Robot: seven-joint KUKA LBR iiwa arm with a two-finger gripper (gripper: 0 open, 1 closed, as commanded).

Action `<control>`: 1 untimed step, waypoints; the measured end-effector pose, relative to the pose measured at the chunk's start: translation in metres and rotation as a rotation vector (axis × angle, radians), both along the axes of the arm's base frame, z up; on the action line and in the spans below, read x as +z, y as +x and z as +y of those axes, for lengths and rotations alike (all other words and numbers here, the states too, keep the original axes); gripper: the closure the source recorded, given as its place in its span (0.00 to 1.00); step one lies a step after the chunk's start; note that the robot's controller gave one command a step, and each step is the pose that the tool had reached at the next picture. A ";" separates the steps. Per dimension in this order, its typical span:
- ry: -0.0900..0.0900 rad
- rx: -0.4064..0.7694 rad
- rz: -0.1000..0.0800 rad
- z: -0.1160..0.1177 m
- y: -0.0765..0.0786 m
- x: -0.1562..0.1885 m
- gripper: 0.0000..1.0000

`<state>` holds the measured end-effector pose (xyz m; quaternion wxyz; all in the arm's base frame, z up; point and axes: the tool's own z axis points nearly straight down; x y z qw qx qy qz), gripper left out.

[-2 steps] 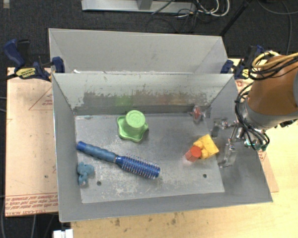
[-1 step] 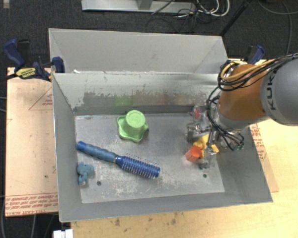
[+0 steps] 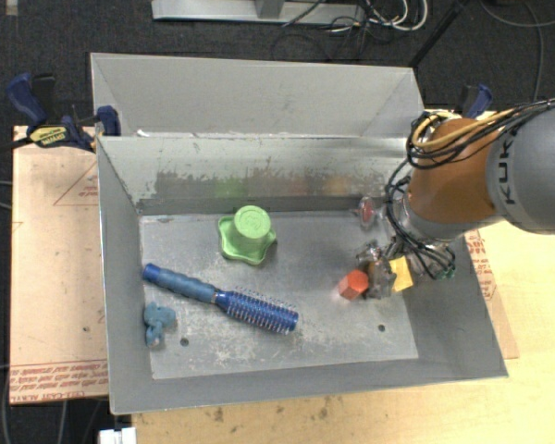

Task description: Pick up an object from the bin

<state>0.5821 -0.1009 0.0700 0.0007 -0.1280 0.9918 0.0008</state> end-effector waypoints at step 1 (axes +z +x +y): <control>-0.001 0.001 0.000 0.000 0.000 0.000 0.00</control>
Offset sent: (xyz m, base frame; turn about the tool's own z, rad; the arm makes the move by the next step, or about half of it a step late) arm 0.0000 0.0000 0.0000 0.0000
